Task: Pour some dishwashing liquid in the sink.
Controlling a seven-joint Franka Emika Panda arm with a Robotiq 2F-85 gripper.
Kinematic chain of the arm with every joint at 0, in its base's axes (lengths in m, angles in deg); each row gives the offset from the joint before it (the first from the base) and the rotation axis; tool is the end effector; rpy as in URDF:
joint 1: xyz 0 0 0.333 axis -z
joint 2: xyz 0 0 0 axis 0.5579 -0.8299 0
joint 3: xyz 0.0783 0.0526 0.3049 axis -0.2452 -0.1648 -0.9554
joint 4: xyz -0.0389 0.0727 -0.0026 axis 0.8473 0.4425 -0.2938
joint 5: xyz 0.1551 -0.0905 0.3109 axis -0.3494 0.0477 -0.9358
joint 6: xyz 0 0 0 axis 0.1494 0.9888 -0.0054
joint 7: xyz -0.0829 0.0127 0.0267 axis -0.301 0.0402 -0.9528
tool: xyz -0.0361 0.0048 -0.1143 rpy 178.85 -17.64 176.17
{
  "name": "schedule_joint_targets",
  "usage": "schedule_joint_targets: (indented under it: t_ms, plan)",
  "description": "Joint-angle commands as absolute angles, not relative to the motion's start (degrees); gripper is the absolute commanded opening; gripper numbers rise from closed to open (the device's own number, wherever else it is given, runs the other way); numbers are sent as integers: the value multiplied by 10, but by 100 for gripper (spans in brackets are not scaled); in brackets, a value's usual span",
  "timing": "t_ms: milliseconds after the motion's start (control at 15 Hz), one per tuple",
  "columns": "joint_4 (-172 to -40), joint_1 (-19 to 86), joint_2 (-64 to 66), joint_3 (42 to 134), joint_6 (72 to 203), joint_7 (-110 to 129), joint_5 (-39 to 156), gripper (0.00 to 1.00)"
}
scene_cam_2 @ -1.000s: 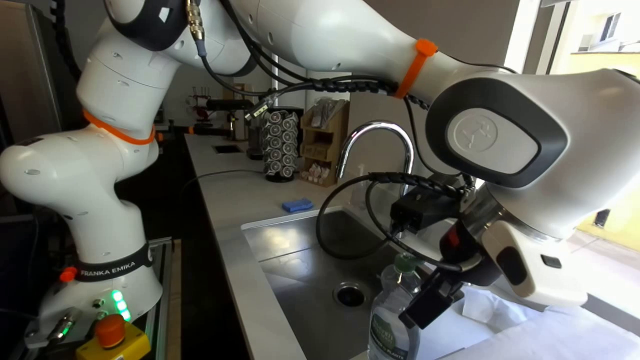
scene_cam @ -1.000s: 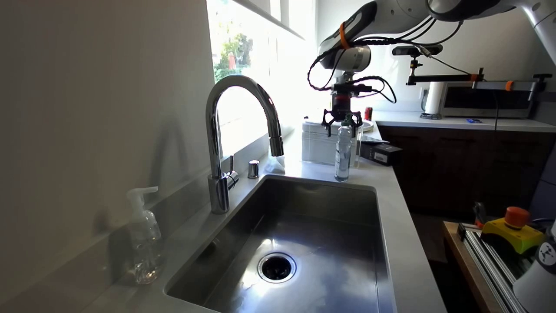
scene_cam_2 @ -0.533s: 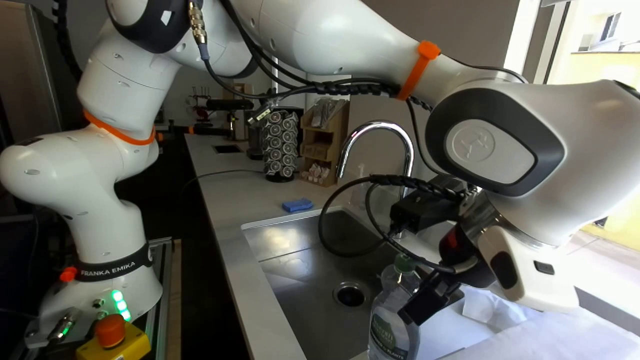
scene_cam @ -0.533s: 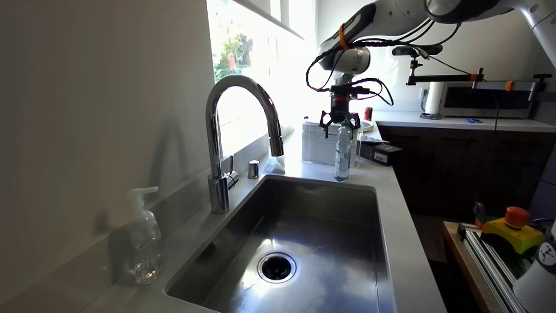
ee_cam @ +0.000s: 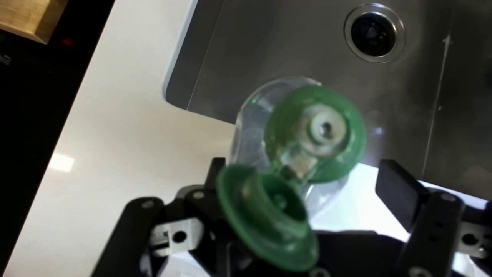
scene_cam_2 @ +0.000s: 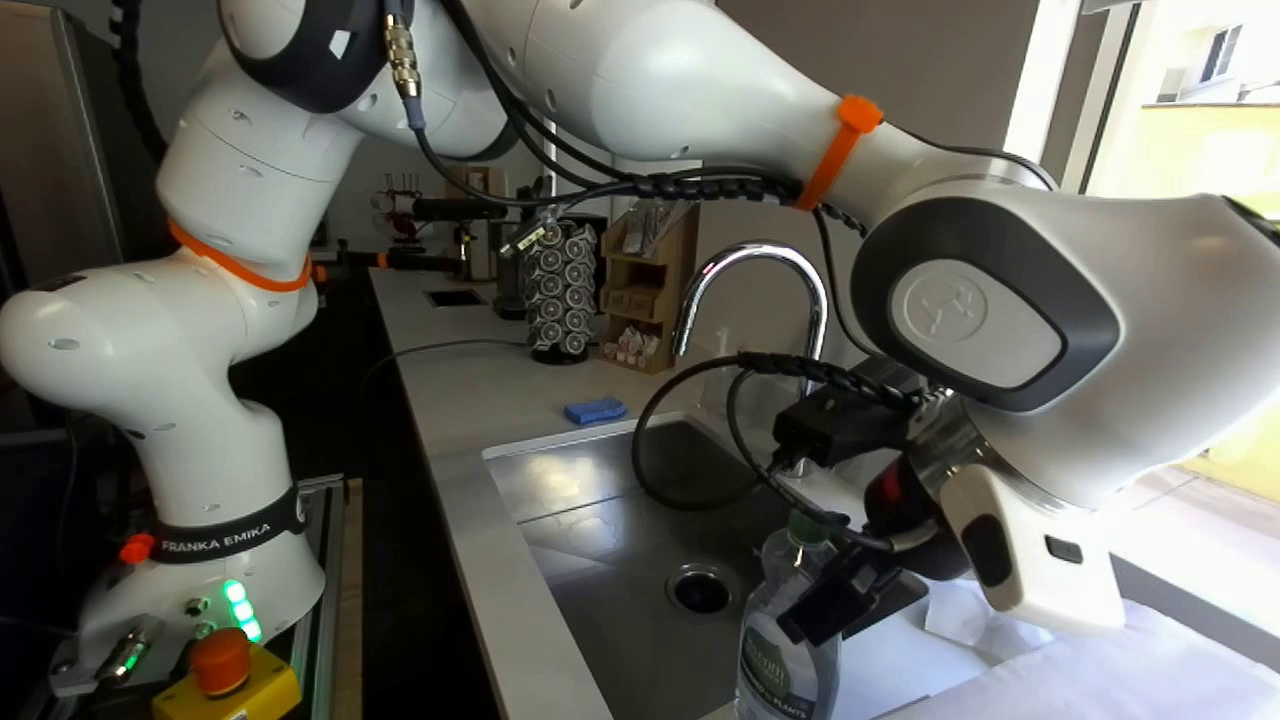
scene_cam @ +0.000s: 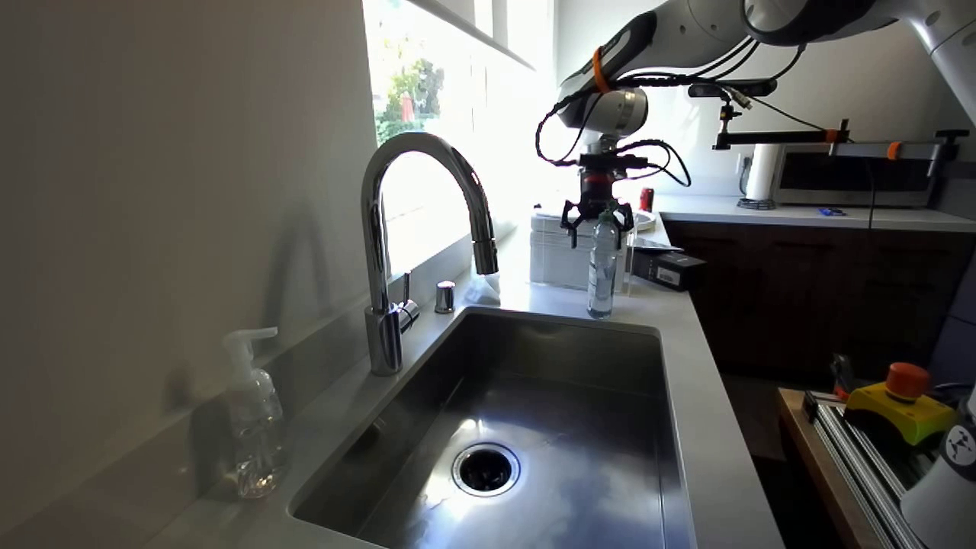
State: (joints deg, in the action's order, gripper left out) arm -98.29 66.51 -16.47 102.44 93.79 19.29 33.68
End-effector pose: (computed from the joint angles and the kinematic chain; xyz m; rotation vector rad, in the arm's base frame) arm 0.4458 -0.4320 0.3274 -2.2695 1.6032 0.5124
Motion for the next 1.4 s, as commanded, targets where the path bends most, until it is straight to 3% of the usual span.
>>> schedule_joint_targets:
  t_ms: [0,200,333,667,1333]
  plan:
    - [-970,675,-178,1020,914,202,322,100]
    - [-969,677,-181,1019,910,200,322,100]
    - [-969,678,-182,1019,907,200,322,73]
    - [-968,679,-184,1019,906,201,322,34]
    - [-988,660,-155,1017,924,193,337,31]
